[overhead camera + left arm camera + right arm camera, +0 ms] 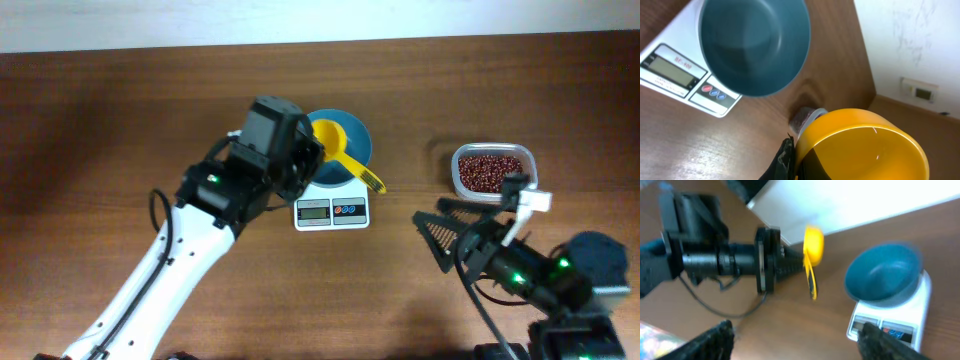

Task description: Scoop item into bowl and weigh 50g on scale

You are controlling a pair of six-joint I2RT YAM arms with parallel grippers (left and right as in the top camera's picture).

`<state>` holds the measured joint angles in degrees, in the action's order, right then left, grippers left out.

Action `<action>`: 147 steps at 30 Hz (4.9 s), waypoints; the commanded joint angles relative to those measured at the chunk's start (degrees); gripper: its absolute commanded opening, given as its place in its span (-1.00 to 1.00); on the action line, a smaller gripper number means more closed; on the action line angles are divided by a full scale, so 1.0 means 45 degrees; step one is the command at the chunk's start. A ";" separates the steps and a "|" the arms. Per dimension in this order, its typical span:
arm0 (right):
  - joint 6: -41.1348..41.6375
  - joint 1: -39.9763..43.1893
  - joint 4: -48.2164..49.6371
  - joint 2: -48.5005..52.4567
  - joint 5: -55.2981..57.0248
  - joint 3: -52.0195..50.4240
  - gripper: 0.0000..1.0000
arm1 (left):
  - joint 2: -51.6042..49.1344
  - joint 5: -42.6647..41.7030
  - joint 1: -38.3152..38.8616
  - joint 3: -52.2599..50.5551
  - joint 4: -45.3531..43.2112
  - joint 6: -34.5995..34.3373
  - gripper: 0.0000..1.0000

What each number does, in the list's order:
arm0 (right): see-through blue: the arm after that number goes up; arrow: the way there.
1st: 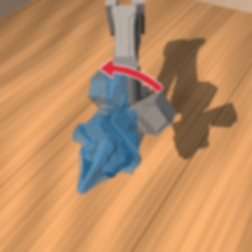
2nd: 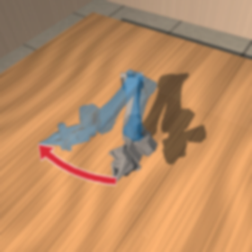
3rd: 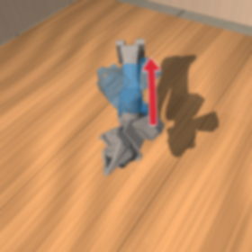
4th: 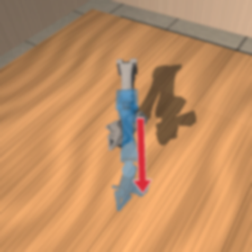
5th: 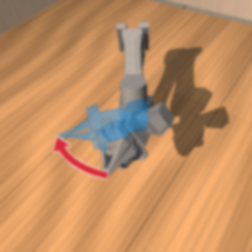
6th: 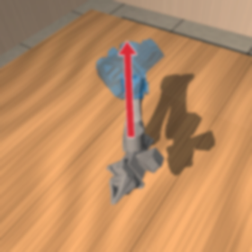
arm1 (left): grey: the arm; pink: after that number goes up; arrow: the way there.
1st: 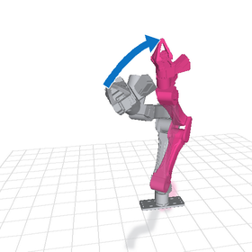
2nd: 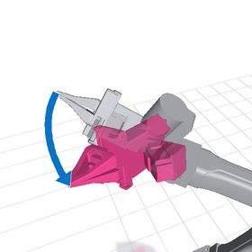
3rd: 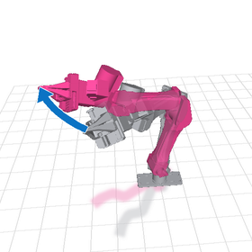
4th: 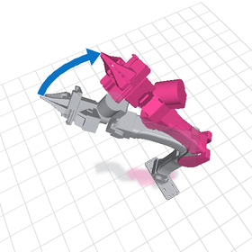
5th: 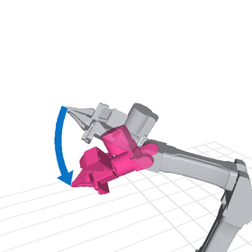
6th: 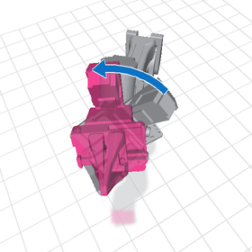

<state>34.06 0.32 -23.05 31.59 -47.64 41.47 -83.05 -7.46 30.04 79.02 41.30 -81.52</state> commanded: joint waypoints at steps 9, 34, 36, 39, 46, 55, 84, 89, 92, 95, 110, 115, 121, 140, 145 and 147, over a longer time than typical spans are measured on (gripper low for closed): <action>0.0690 -0.0627 0.2433 0.0073 -0.0782 -0.1666 0.51 | -0.0044 -0.0544 -0.0427 0.0311 0.0083 0.0311 -1.00; 0.0928 -0.3570 0.6805 0.3599 0.1413 -0.1666 0.12 | -0.0058 -0.0393 -0.0257 0.0306 0.0554 0.0272 -1.00; 0.0928 -0.3570 0.7067 0.3721 0.1413 -0.1666 0.07 | -0.0058 -0.0393 -0.0257 0.0306 0.0554 0.0272 -1.00; 0.0933 -0.3570 0.7329 0.4192 0.1409 -0.1666 0.02 | -0.0058 -0.0461 -0.0257 0.0306 0.0549 0.0267 -1.00; 0.1307 -0.3570 0.8296 0.5100 0.1307 -0.1666 -0.25 | -0.0058 -0.0389 0.0117 0.0306 0.0588 0.0272 -1.00; 0.1617 -0.3580 0.8325 0.5085 0.0976 -0.1651 -0.51 | -0.0083 -0.0296 0.0151 0.0306 0.0699 0.0262 -1.00; 0.3269 -0.3580 0.8325 0.5085 0.0680 -0.1651 -0.82 | -0.0117 -0.0146 0.0520 0.0306 0.0661 -0.0063 -1.00; 0.3322 -0.3580 0.8325 0.5085 0.0680 -0.1651 -0.92 | -0.0117 -0.0146 0.0520 0.0306 0.0656 -0.0063 -1.00; 0.3322 -0.3580 0.8325 0.5085 0.0680 -0.1651 -0.92 | -0.0117 -0.0141 0.0520 0.0306 0.0656 -0.0063 -1.00; 0.3317 -0.3580 0.8325 0.5085 0.0680 -0.1651 -0.92 | -0.0117 -0.0141 0.0520 0.0306 0.0680 -0.0058 -0.92; 0.3653 -0.3580 0.8325 0.5085 0.0670 -0.1651 -0.92 | -0.0117 -0.0049 0.0520 0.0306 0.0753 -0.0058 -1.00; 0.3648 -0.3565 0.8330 0.5085 0.0690 -0.1651 -0.92 | -0.0117 -0.0053 0.0520 0.0306 0.0758 -0.0053 -0.75; 0.3628 -0.3555 0.8369 0.5085 0.1277 -0.1651 -0.92 | -0.0102 -0.0058 0.0457 0.0311 0.0010 0.1190 -0.27; 0.1462 0.0029 0.7504 0.4002 0.0763 -0.1642 -0.92 | 0.3619 0.1481 -0.2025 0.2084 0.3599 0.9078 0.98; -0.0053 0.1870 0.4945 0.2365 -0.0219 -0.1642 -0.92 | 0.5824 0.3031 -0.2657 0.1860 0.6266 0.9481 0.98; -0.0869 0.2336 0.3424 0.1763 0.0024 -0.1632 -0.92 | 0.6256 0.3327 -0.2657 0.1491 0.6761 0.9768 0.98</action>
<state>37.89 7.57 -1.50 43.64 -45.34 33.87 -57.87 2.00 18.48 87.48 69.06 -41.39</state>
